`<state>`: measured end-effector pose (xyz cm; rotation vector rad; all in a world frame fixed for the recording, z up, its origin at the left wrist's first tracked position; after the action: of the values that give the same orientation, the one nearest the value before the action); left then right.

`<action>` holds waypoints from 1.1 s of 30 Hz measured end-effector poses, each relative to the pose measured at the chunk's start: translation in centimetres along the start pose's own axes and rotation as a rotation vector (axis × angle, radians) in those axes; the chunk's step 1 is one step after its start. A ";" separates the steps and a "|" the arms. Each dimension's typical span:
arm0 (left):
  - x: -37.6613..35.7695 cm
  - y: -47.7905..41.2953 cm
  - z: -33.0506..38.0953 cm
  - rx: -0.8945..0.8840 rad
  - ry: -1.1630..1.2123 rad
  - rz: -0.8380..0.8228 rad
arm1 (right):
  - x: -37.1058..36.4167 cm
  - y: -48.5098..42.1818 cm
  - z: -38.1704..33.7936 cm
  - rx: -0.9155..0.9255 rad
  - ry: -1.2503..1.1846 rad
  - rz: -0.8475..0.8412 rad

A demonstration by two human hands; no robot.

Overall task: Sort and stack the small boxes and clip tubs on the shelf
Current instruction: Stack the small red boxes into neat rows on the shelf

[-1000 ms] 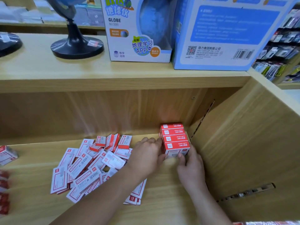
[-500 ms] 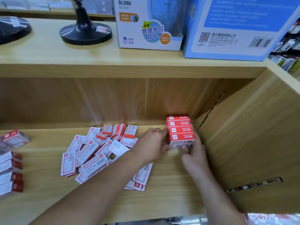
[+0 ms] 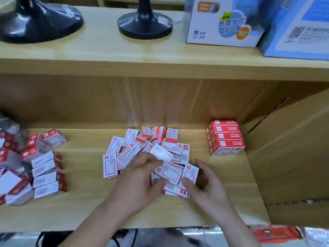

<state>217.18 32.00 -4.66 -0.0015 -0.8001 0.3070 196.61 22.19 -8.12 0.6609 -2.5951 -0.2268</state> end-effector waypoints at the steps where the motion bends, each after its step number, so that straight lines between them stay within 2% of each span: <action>1: -0.4 0.7 -0.1 -0.034 -0.034 -0.021 | -0.3 0.1 0.1 -0.017 -0.014 -0.012; 5: -0.7 1.1 -0.2 -0.152 -0.119 -0.032 | -0.6 1.0 0.3 -0.040 -0.092 -0.018; 11: -1.1 0.0 -0.7 -0.251 -0.112 -0.112 | -1.0 1.9 -0.2 -0.002 -0.026 0.107; 19: 0.0 0.5 -2.1 -0.263 -0.049 -0.036 | -0.9 1.8 -0.7 0.095 0.040 0.080; 22: 0.4 0.8 -1.8 -0.262 -0.053 0.065 | -0.5 1.5 -0.8 0.112 0.042 0.050; 25: 1.9 1.4 -2.0 -0.136 -0.069 0.243 | -0.1 1.5 -1.1 0.104 0.016 0.087; 26: 2.4 1.8 -2.3 -0.105 -0.079 0.281 | 0.0 1.6 -1.7 0.134 0.039 0.148; 28: 3.3 2.9 -2.9 -0.073 -0.070 0.316 | 0.2 1.8 -3.5 0.347 0.236 0.289; 29: 3.6 3.8 -3.2 -0.062 -0.057 0.325 | 0.0 2.1 -4.6 0.456 0.317 0.309; 31: 3.8 6.0 -3.8 -0.048 -0.044 0.330 | -1.4 2.9 -5.9 0.543 0.400 0.194; 33: 3.7 8.1 -4.5 -0.018 -0.048 0.311 | -3.3 3.9 -6.2 0.487 0.464 0.011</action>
<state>220.54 41.27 -6.12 -0.1367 -0.8508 0.5961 200.44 26.89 -2.82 0.7529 -2.2014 0.5209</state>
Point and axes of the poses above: each hand's wrist, its own y-axis away from the middle knuckle, its own x-axis out of the back of the hand, z = x × y, the point moved 2 cm from there along -y, towards the middle knuckle, and after that the axes turned 7 degrees about y, right-handed, at the moved point
